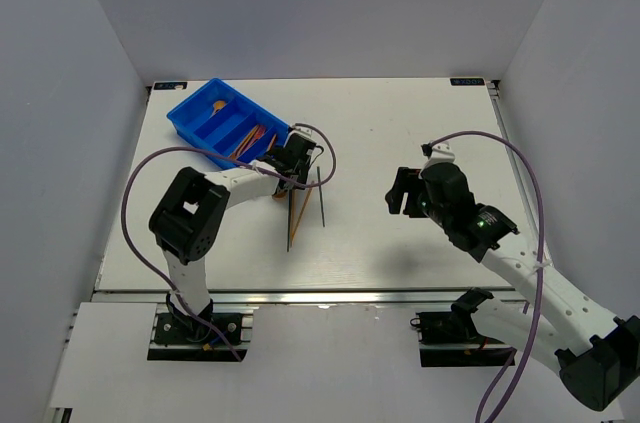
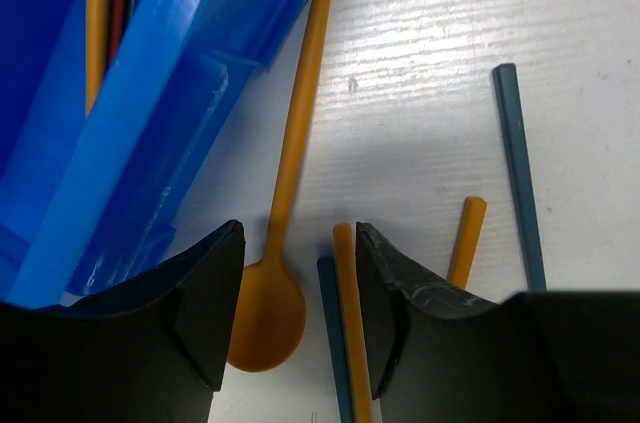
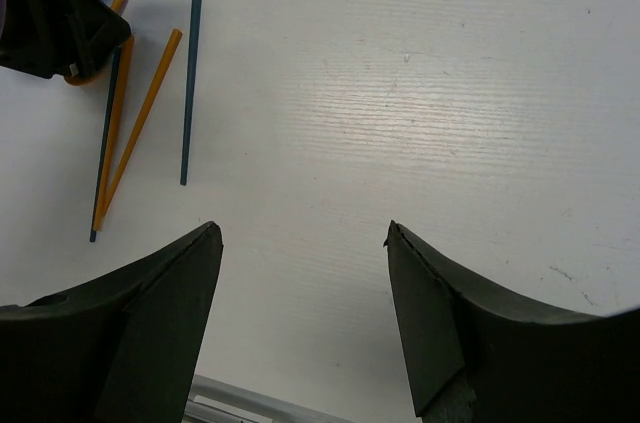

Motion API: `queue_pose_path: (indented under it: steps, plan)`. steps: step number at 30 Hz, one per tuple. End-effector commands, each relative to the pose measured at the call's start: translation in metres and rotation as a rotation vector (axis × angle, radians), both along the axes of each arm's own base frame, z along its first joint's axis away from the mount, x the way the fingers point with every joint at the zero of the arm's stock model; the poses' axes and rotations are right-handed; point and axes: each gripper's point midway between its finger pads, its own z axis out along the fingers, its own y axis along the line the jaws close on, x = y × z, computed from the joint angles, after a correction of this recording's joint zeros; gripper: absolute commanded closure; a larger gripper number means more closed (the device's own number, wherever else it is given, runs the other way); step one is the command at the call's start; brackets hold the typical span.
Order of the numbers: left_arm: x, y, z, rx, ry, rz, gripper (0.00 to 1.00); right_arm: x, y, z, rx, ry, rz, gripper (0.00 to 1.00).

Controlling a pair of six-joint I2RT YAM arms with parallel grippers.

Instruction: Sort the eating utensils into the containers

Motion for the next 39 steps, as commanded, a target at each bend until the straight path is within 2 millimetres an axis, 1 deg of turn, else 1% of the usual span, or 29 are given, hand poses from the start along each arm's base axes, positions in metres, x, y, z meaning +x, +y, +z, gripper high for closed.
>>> queue_pose_path:
  steps: [1,5,6,9,12,16,18,19,22,23,29,30,32,33,37,39]
  plan:
    - [0.012,-0.001,0.013,-0.013,-0.071,0.013,0.42,0.004,0.002,0.005,0.009,-0.035,0.011,0.28]
    - [0.011,-0.007,0.002,-0.033,-0.053,-0.003,0.42,0.004,0.001,0.01,0.014,-0.052,0.011,0.28]
    - [0.01,-0.007,-0.004,-0.03,-0.041,-0.002,0.42,0.004,0.001,0.01,0.013,-0.055,0.01,0.28]
    - [0.009,-0.009,-0.012,-0.036,-0.032,-0.005,0.43,0.004,0.0,0.014,0.016,-0.069,0.009,0.28]
    - [0.01,-0.007,-0.013,-0.039,-0.045,0.004,0.43,0.004,-0.002,0.013,0.014,-0.073,0.008,0.28]
    - [0.011,-0.008,-0.016,-0.043,-0.048,0.01,0.47,0.003,-0.002,0.011,0.013,-0.075,0.01,0.28]
    - [0.01,-0.011,-0.019,-0.054,-0.038,0.0,0.5,0.002,-0.002,0.011,0.015,-0.075,0.013,0.28]
    - [0.009,-0.013,-0.022,-0.062,-0.029,-0.005,0.55,0.002,-0.002,0.012,0.016,-0.078,0.012,0.28]
    - [0.005,-0.02,-0.026,-0.102,-0.007,-0.018,0.59,0.003,-0.003,0.015,0.018,-0.088,0.009,0.29]
    - [0.004,-0.022,-0.026,-0.119,-0.005,-0.02,0.63,0.003,-0.003,0.016,0.017,-0.09,0.008,0.29]
    - [-0.001,-0.03,-0.034,-0.156,0.026,-0.042,0.7,0.002,-0.003,0.021,0.027,-0.1,0.012,0.29]
    - [-0.002,-0.031,-0.035,-0.158,0.032,-0.045,0.73,0.001,-0.003,0.02,0.027,-0.1,0.012,0.29]
    - [-0.003,-0.035,-0.037,-0.168,0.048,-0.062,0.76,0.001,-0.004,0.02,0.027,-0.104,0.008,0.29]
    - [-0.003,-0.036,-0.038,-0.167,0.056,-0.064,0.81,0.001,-0.005,0.02,0.025,-0.101,0.008,0.29]
    - [-0.001,-0.039,-0.034,-0.164,0.053,-0.075,0.88,0.001,-0.005,0.02,0.026,-0.102,0.008,0.3]
    - [0.0,-0.038,-0.031,-0.146,0.052,-0.081,0.95,0.001,-0.005,0.022,0.029,-0.106,0.006,0.3]
